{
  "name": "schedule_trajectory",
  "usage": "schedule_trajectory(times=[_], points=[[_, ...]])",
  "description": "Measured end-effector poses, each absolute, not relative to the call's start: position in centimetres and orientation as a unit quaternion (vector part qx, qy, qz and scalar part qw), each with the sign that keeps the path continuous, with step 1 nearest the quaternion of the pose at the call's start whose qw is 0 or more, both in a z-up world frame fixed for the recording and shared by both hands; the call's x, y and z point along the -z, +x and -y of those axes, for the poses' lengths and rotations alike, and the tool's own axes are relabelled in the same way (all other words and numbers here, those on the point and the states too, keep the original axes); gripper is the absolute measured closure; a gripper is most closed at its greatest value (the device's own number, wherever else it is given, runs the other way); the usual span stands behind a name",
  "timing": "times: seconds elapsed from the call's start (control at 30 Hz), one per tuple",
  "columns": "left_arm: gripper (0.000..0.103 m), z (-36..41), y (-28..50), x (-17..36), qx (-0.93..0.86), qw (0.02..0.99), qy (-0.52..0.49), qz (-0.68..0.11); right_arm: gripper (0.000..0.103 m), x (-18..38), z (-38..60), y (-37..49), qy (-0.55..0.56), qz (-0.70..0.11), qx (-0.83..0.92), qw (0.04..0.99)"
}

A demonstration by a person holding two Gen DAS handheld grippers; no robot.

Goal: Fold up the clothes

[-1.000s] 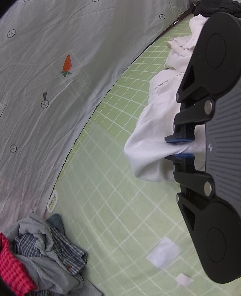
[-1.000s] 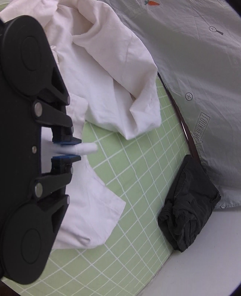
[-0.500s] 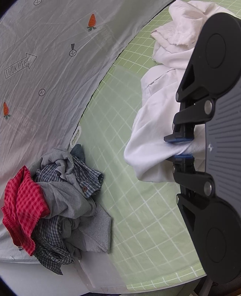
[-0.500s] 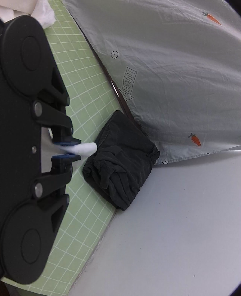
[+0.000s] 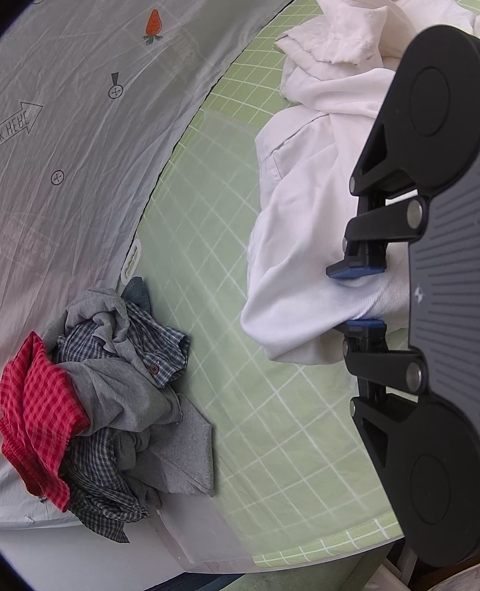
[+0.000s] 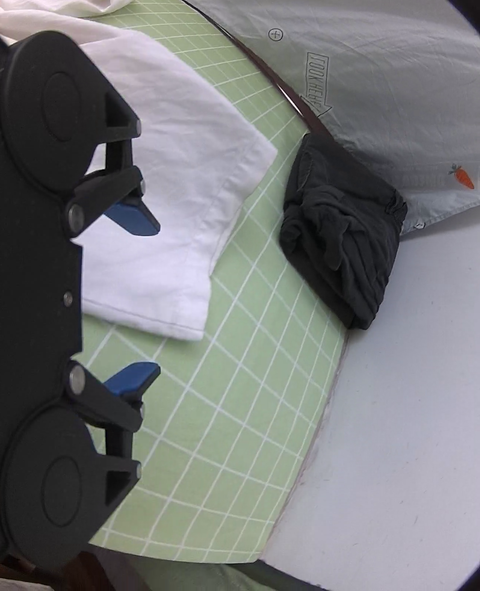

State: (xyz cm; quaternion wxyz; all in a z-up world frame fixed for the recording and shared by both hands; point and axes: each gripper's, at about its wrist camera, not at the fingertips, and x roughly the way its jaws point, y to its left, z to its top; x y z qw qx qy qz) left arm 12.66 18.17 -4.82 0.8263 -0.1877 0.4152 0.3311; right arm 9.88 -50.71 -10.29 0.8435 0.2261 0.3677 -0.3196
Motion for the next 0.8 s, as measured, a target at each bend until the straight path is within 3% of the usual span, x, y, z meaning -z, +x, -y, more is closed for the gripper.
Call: schedule_trajectory(times=[0.1, 0.2, 0.3, 0.6, 0.67, 0.7, 0.73, 0.77, 0.8], points=[[0.080, -17.9, 13.5, 4.7, -0.341, 0.818, -0.177, -0.429, 0.019, 11.5, 50.5, 9.4, 0.218, -0.367, 0.317, 0.847], [0.078, -17.6, 13.9, 4.7, -0.349, 0.812, -0.167, -0.437, 0.004, 12.2, 50.3, 9.8, 0.205, -0.368, 0.310, 0.853], [0.072, -17.4, 13.7, 4.8, -0.349, 0.811, -0.164, -0.440, 0.000, 12.8, 50.5, 10.6, 0.196, -0.373, 0.304, 0.855], [0.035, -17.1, 13.1, 4.9, -0.355, 0.809, -0.160, -0.441, 0.001, 13.8, 50.5, 12.8, 0.144, -0.404, 0.285, 0.858], [0.031, -17.2, 12.9, 4.8, -0.353, 0.811, -0.163, -0.438, 0.008, 13.6, 50.5, 12.9, 0.143, -0.400, 0.280, 0.861], [0.030, -17.2, 12.8, 4.7, -0.351, 0.812, -0.165, -0.437, 0.019, 13.4, 50.6, 13.0, 0.142, -0.397, 0.278, 0.863], [0.030, -17.3, 12.8, 4.6, -0.350, 0.813, -0.166, -0.435, 0.040, 13.2, 50.7, 13.0, 0.143, -0.392, 0.274, 0.866], [0.030, -17.3, 12.7, 4.5, -0.349, 0.814, -0.167, -0.434, 0.049, 12.9, 50.9, 13.1, 0.146, -0.388, 0.271, 0.869], [0.030, -17.3, 12.6, 4.5, -0.347, 0.815, -0.169, -0.432, 0.070, 12.7, 51.1, 13.2, 0.152, -0.388, 0.271, 0.868]])
